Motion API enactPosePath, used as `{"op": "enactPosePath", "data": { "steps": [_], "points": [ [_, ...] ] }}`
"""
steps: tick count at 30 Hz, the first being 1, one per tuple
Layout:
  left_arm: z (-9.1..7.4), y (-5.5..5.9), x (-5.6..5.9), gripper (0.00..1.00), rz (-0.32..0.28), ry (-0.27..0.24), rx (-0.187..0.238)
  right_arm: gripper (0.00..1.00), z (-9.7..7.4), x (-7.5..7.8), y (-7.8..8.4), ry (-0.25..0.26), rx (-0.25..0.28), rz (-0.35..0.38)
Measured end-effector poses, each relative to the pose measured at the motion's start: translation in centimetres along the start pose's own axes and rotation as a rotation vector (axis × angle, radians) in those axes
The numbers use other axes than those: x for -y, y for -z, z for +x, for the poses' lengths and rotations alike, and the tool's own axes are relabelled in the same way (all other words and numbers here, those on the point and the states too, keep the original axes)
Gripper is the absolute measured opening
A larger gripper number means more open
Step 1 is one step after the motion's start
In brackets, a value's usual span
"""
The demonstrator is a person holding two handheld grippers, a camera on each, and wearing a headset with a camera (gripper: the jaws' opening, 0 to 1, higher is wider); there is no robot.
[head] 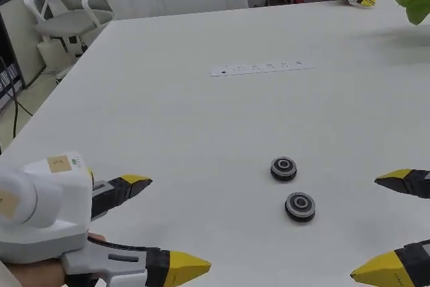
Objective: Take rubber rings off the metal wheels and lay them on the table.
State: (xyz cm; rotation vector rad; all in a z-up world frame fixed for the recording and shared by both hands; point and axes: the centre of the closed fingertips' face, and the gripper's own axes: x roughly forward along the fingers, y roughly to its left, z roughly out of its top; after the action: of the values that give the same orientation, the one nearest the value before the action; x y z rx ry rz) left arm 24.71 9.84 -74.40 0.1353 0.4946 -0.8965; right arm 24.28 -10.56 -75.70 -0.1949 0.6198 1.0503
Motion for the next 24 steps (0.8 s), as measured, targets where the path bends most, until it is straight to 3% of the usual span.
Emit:
{"op": "enactPosePath", "data": {
  "steps": [15, 21, 24],
  "points": [
    [-0.2, -0.9, -0.1, 1.0, 0.017, 0.009, 0.016, 0.94, -0.7, 0.5, -1.0, 0.025, 0.037, -0.017],
    [-0.4, -2.2, 0.2, 0.97, 0.041, 0.02, 0.029, 0.91, -0.7, 0.8, -1.0, 0.026, 0.022, -0.017],
    [-0.7, -3.6, 0.3, 0.97, 0.059, 0.025, 0.05, 0.9, -0.9, 1.0, -1.3, 0.027, 0.024, -0.021]
  ]
}}
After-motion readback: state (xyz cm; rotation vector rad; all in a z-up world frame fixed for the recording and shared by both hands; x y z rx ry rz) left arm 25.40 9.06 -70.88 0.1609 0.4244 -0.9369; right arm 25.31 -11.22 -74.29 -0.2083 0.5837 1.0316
